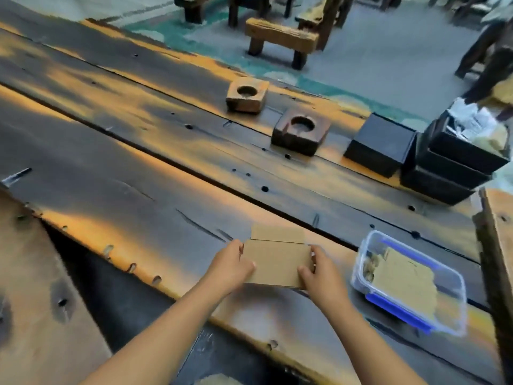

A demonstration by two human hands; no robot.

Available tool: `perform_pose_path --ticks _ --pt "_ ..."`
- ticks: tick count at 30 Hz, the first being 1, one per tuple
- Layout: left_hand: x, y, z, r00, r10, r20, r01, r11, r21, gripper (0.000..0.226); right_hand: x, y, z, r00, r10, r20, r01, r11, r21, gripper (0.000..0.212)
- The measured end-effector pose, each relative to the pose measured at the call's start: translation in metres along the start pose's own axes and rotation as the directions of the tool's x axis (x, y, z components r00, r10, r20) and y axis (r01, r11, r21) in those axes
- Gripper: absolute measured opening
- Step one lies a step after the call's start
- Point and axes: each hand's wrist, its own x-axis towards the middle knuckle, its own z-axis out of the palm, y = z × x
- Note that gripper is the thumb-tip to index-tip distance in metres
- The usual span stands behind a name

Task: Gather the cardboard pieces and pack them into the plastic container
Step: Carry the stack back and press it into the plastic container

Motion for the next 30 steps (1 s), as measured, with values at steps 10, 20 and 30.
perform_pose_path --ticks 10,20,30 --pt "0.036 0.127 0.155 0.973 0.108 0.203 -0.156 0.959 0.236 0.019 0.015 0.139 -0.117 0.953 0.239 -0.186 -0.205 0.961 0.186 0.042" --pt "0.051 0.179 0.252 0.958 0.098 0.269 -0.192 0.918 0.348 0.030 0.028 0.220 -0.162 0.870 0.445 -0.214 -0.380 0.880 0.284 0.051" --pt "0.071 0.174 0.288 0.937 0.091 0.338 -0.243 0.863 0.443 0.027 0.036 0.247 -0.158 0.852 0.470 -0.232 -0.442 0.882 0.165 0.021"
